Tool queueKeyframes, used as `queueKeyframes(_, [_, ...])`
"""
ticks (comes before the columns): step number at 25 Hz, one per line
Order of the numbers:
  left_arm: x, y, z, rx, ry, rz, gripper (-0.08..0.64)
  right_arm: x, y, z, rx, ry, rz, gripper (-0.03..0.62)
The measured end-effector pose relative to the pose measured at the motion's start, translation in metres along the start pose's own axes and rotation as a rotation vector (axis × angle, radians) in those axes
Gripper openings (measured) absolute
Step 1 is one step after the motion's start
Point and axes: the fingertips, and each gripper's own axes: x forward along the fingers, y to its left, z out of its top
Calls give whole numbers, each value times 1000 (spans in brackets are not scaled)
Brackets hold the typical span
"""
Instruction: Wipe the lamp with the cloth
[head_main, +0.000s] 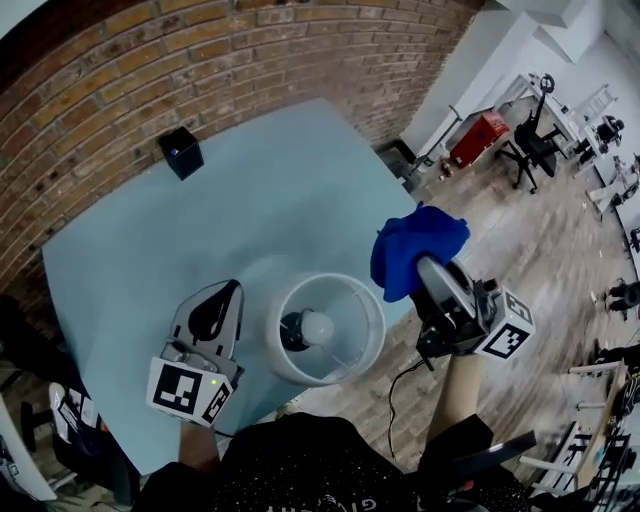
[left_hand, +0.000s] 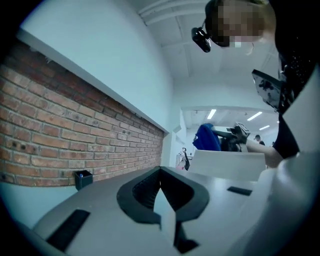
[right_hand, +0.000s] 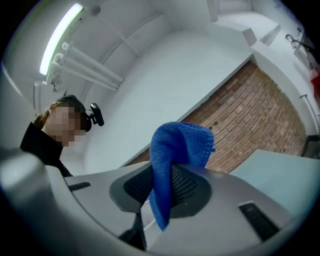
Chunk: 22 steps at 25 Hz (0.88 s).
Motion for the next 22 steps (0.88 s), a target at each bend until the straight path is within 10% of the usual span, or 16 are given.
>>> queueKeyframes(7, [21, 0, 16, 109, 48, -47, 9, 33, -3, -45, 32, 249, 174, 74])
queueKeyframes(22, [39, 15, -36, 100, 178, -69, 9, 33, -76, -124, 140, 447, 125, 74])
